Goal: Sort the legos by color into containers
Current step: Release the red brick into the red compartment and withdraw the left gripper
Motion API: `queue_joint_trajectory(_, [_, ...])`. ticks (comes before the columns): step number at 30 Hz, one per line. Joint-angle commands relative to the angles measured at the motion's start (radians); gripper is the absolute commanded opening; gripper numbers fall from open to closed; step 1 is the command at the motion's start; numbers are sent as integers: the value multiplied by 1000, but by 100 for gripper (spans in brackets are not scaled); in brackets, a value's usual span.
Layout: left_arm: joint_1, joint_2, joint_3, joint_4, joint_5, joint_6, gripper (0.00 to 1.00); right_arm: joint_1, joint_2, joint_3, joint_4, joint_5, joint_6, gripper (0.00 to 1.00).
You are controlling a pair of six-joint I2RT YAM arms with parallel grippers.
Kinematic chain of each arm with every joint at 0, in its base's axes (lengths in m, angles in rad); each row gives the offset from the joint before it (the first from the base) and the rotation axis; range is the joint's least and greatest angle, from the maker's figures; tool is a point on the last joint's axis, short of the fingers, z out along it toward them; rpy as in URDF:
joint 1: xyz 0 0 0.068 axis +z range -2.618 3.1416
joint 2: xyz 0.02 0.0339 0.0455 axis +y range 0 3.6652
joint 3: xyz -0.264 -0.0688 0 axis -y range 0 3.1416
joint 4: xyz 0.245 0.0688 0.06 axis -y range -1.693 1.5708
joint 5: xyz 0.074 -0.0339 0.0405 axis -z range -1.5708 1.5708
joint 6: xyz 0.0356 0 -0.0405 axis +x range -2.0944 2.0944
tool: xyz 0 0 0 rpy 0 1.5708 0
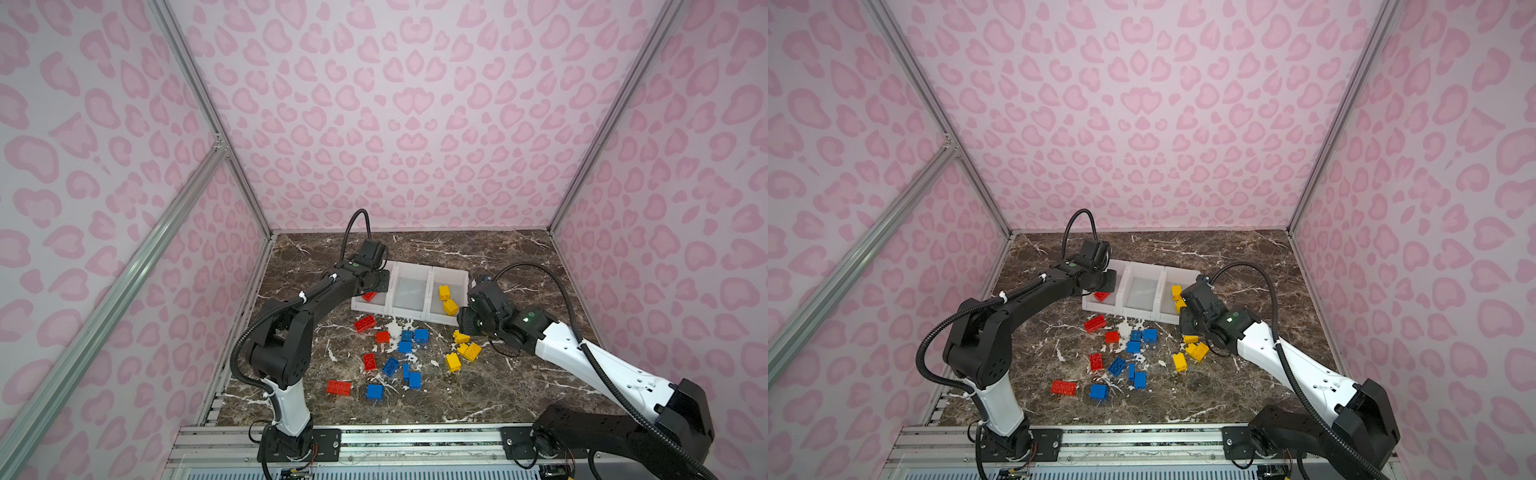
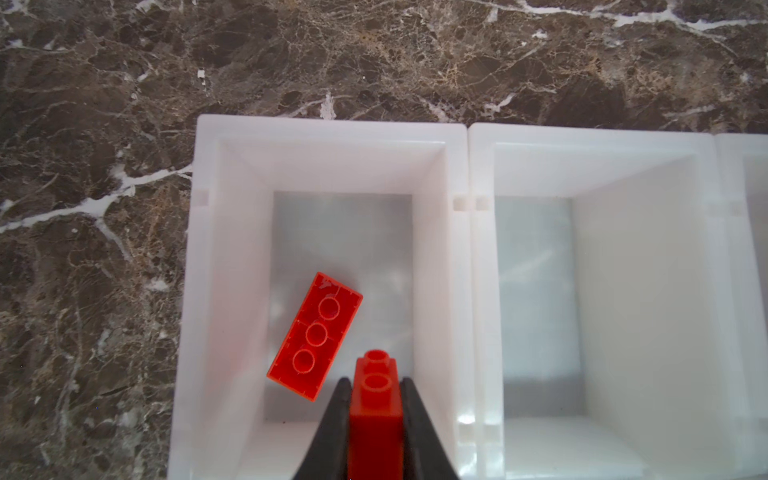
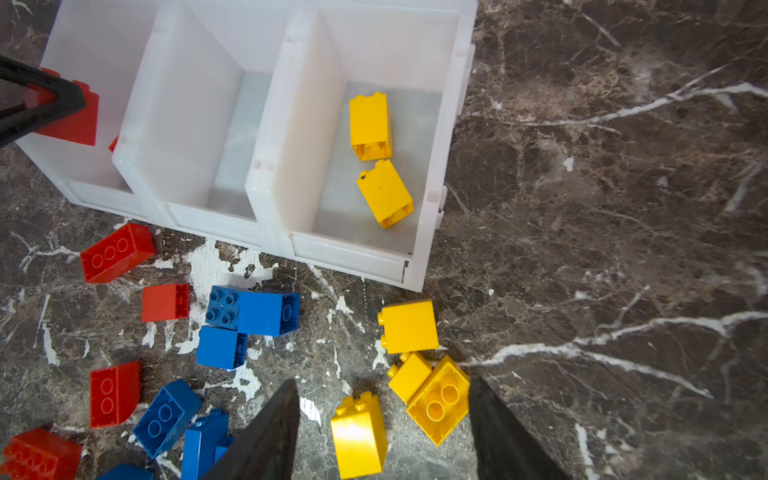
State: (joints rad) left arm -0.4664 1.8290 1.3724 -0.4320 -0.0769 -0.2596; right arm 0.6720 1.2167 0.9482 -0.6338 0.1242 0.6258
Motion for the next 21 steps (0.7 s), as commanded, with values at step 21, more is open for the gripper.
queue_joint_trajectory(21, [-1, -149, -180, 120, 38, -127, 35, 0, -28, -30, -26, -6, -7, 68])
